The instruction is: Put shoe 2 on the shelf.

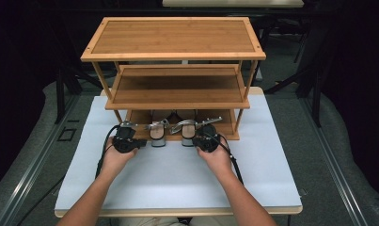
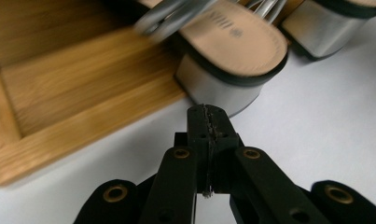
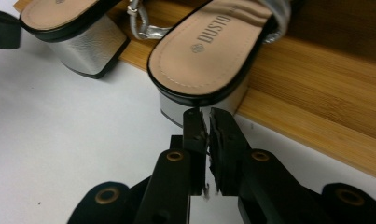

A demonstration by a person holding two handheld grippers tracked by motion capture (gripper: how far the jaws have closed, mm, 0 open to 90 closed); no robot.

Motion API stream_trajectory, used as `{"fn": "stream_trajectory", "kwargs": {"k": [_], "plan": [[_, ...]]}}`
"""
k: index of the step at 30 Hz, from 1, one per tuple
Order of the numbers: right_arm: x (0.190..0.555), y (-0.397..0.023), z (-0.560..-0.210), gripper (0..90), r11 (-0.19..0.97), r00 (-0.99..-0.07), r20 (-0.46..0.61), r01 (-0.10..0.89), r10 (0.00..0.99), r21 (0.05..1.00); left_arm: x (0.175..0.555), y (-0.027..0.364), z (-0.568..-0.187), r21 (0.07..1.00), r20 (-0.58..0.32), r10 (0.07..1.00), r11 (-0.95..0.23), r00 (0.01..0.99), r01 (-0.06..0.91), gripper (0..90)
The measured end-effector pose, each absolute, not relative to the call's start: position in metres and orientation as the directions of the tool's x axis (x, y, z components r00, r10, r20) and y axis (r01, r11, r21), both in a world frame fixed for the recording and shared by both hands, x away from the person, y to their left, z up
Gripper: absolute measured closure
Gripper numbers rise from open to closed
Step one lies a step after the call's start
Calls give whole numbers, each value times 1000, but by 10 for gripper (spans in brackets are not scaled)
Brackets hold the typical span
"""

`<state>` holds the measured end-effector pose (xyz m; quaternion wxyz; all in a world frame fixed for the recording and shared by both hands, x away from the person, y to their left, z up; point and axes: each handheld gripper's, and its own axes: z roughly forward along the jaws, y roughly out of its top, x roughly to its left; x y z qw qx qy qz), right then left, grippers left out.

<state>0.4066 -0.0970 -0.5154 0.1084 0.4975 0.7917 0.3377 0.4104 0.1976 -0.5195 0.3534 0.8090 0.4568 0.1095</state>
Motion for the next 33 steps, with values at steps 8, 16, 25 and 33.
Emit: {"fn": "stream_trajectory", "kwargs": {"k": [8, 16, 25, 33], "plan": [[407, -94, -516, 849, 279, -481, 162, 715, 862, 641, 412, 184, -519, 680, -128, 813, -345, 568, 647, 898], [407, -89, -516, 849, 272, -485, 183, 720, 855, 639, 413, 185, -520, 674, -127, 809, -354, 574, 648, 898], [407, -85, -516, 849, 280, -495, 184, 717, 849, 639, 414, 185, -521, 679, -132, 813, -343, 567, 650, 898], [407, -82, -517, 849, 273, -495, 196, 720, 847, 638, 414, 185, -521, 675, -138, 813, -341, 566, 654, 897]]}}
